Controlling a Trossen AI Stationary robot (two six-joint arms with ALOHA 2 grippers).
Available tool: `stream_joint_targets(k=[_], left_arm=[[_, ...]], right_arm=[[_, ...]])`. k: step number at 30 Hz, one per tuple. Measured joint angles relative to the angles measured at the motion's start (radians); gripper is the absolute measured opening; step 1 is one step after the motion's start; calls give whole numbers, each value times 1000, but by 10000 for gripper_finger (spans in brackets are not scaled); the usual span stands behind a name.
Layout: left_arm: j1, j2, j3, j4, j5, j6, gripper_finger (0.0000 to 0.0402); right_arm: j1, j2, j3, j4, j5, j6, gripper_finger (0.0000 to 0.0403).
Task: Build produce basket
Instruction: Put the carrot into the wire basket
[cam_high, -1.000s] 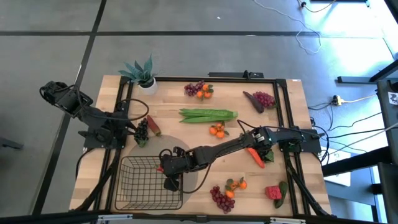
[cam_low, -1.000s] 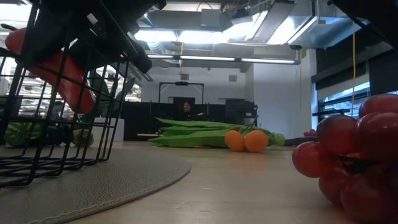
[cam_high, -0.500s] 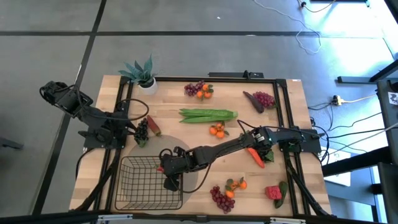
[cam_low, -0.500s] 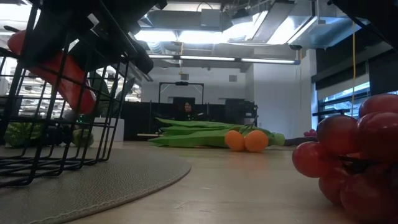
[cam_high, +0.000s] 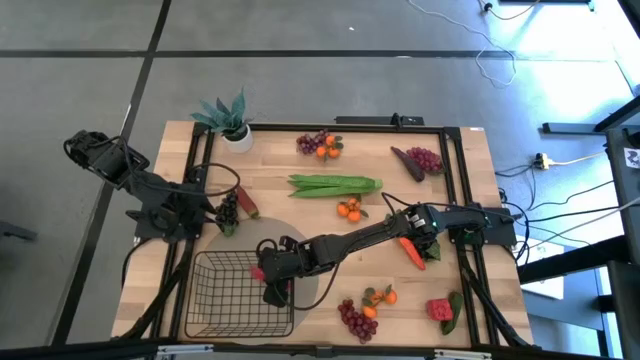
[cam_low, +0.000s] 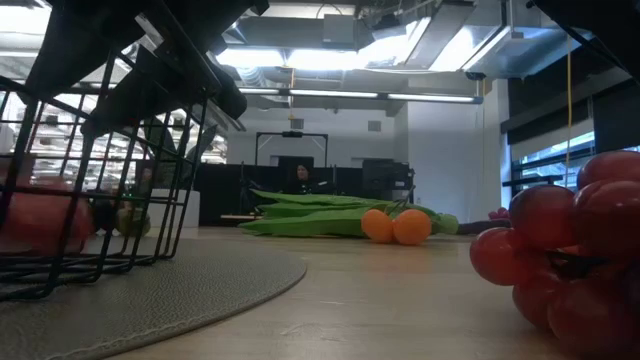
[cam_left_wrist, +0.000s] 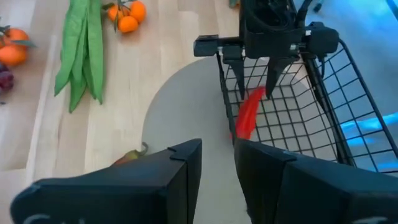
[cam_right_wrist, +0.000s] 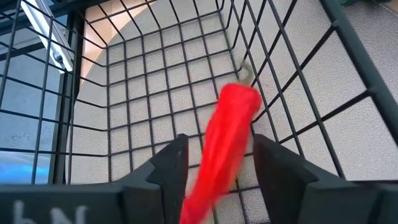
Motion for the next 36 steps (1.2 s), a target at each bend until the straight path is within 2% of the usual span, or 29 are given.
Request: stream_joint_targets(k=[8, 12, 18, 24, 31, 33, 36], left_arm=[[0, 0, 0, 0, 0, 6, 85], [0, 0, 0, -1, 0, 2, 85], [0, 0, 0, -40, -15, -73, 85], [0, 0, 0, -51, -67, -189, 85], [0, 0, 0, -52, -111, -232, 85], [1, 0, 0, -52, -129, -250, 85], [1, 0, 0, -52, -157, -273, 85]], right_arm=[[0, -5, 0, -3, -1, 2, 172], [-6, -26, 1, 5, -64, 12, 173], [-15, -68, 2, 2, -76, 38, 173], [-19, -132, 2, -3, -7, 25, 173], [-39, -220, 2, -85, 157, 0, 173], [-47, -241, 2, -139, 208, 24, 173], [-67, -255, 2, -195, 218, 98, 173]])
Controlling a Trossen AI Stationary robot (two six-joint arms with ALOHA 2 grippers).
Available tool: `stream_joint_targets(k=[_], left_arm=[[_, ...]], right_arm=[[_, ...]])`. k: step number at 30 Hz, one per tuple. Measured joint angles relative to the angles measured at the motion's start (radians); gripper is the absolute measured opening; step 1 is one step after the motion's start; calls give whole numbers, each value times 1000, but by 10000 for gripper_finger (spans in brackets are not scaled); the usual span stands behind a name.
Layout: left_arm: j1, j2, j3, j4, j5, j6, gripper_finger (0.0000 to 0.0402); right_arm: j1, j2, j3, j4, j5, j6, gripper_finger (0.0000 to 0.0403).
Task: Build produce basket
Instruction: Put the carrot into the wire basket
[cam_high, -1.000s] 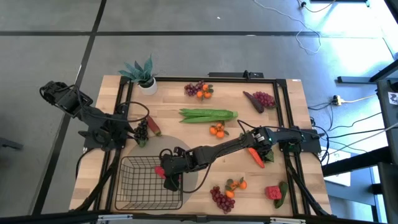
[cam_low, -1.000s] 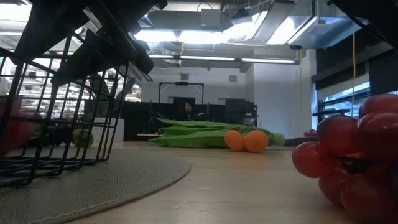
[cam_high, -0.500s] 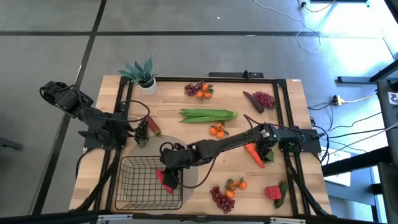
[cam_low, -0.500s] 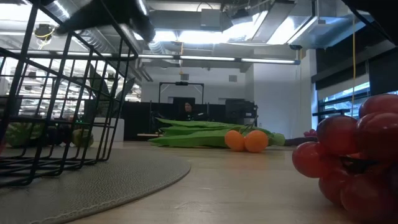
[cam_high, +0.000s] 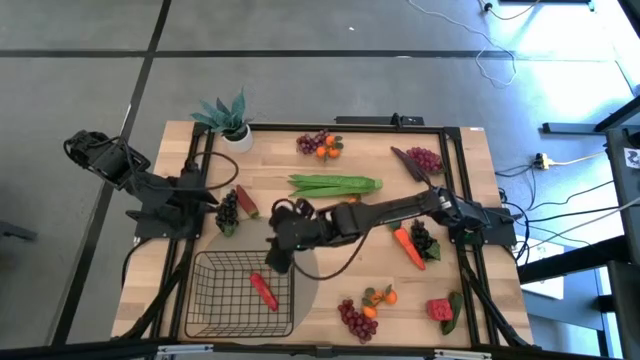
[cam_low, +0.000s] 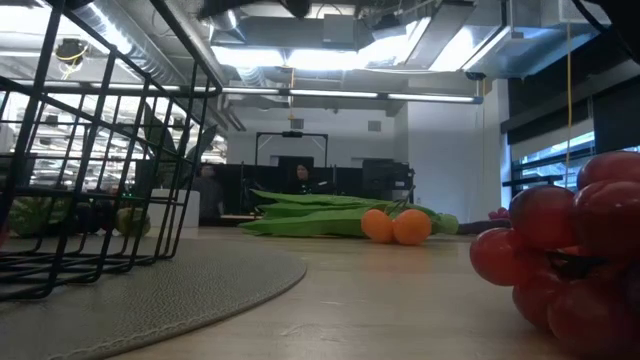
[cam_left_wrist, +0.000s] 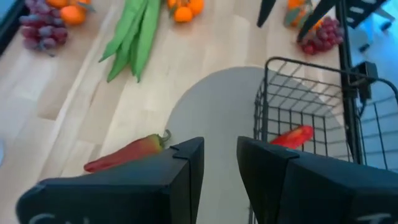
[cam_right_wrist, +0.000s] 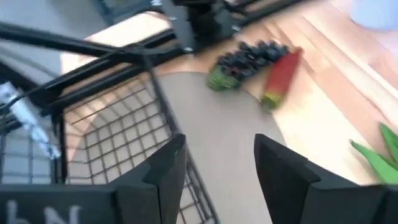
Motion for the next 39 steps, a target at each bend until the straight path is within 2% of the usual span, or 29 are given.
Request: stream_joint_targets(k=[3, 8, 12, 15, 17, 22, 26, 31, 39], left_arm=[[0, 0, 0, 0, -47, -43, 85], [1, 3, 0, -1, -159, -126, 85], [28, 14, 0, -1, -218, -185, 85], [65, 22, 0, -1, -237, -226, 85], [96, 26, 0, -1, -237, -263, 85], [182, 68, -22, -5, -239, -439, 85], [248, 121, -27, -76, -205, -594, 85], [305, 184, -27, -155, -103, -719, 85], [360, 278, -27, -164, 14, -753, 85]], right_arm=[[-33, -3, 0, -53, -12, 75, 173], [-121, -4, 0, -211, -150, 112, 173], [-195, -4, 0, -243, -222, -8, 173], [-245, -4, 0, -227, -306, -111, 173], [-274, -4, 0, -216, -326, -145, 173], [-325, -4, 0, -219, -392, -284, 173], [-342, -4, 0, -223, -448, -411, 173], [-344, -4, 0, -296, -440, -444, 173], [-348, 2, 0, -426, -418, -467, 173]])
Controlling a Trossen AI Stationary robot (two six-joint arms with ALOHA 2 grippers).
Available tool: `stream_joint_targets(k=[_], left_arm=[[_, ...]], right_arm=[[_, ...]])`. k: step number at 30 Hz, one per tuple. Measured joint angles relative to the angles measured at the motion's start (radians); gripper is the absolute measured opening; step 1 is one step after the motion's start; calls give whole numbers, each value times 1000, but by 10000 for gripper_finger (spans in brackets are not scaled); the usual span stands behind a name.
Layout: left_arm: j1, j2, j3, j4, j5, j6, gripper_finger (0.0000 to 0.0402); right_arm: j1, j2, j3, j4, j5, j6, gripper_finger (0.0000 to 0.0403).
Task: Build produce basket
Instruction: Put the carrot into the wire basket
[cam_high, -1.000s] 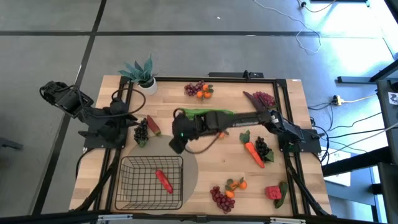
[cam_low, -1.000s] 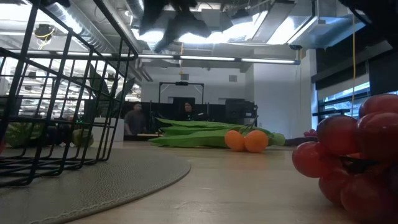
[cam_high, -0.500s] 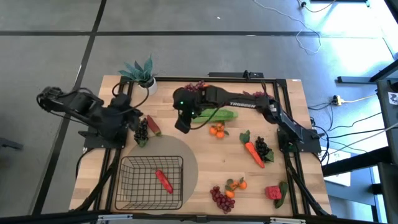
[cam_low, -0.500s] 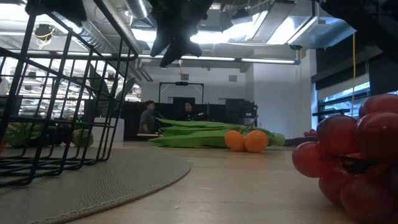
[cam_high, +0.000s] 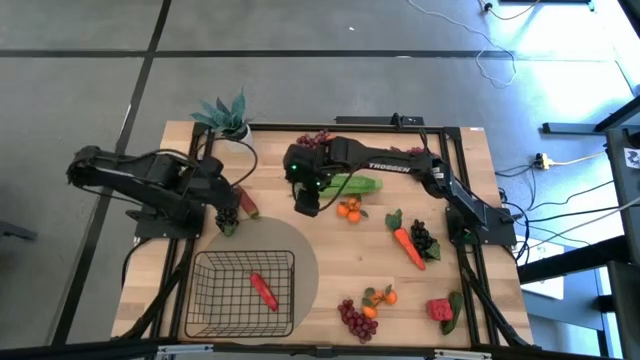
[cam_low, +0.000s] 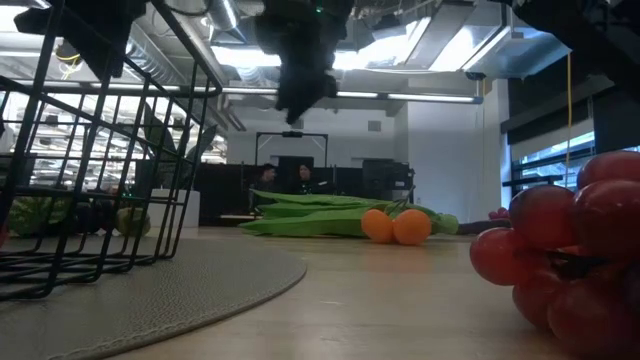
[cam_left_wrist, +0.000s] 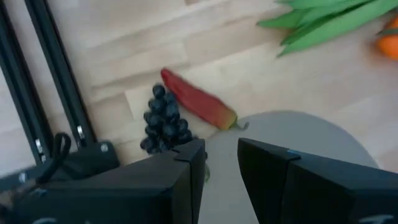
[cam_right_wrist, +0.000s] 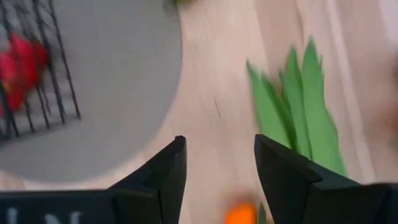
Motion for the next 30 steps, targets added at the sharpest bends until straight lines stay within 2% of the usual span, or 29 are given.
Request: stream_joint_targets(k=[4, 8, 10, 17, 30], left_arm=[[21, 25, 0, 0, 26, 17, 85], [21, 26, 0, 0, 28, 17, 85], [21, 24, 0, 0, 28, 19, 85], [21, 23, 0, 0, 28, 50, 85], [21, 23, 0, 11, 40, 76, 85]], right_arm=[[0, 0, 0, -191, 27, 9, 173], [-1, 0, -1, -337, 97, 132, 173], [0, 0, -6, -317, 121, 167, 173], [30, -1, -62, -323, 111, 201, 173], [90, -13, -246, -322, 19, 263, 173]])
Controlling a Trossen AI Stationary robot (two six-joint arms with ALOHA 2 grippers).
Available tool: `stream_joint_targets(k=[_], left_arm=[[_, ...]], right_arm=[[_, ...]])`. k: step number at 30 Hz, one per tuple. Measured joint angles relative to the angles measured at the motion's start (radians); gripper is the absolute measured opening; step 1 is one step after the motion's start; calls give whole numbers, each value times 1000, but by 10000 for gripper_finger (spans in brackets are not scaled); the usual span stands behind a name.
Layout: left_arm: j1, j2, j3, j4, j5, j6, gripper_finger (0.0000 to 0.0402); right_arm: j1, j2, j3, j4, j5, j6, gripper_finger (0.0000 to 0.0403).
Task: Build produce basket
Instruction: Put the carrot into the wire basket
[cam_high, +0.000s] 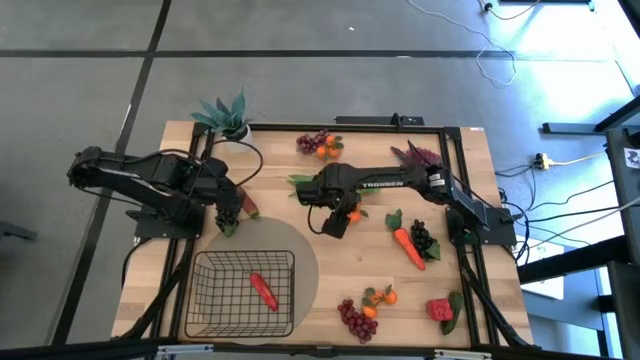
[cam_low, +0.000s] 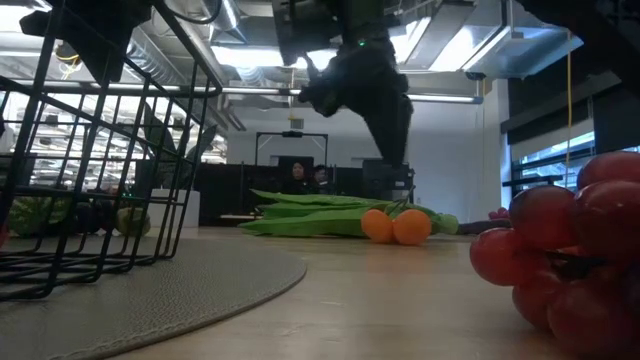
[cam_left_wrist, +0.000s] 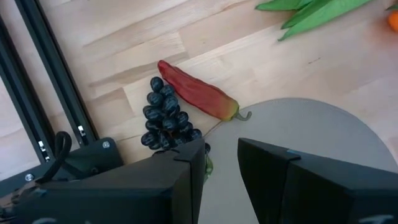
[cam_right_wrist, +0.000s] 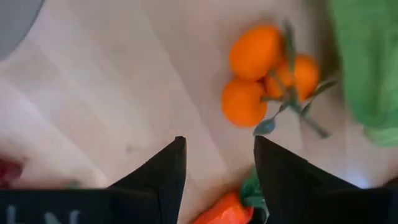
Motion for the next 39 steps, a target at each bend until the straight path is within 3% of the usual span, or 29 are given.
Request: stream_joint_targets(k=[7, 17, 27, 39], left_arm=[[0, 0, 0, 8, 1, 23, 85], [0, 0, 0, 11, 2, 48, 85], [0, 0, 0, 27, 2, 49, 85], [0, 0, 0, 27, 2, 49, 85]], right_arm=[[4, -185, -188, -3, -15, 74, 173], [18, -462, -560, 27, 14, 565, 173], [35, -481, -826, 213, -90, 637, 173], [32, -481, -989, 414, -89, 630, 173]])
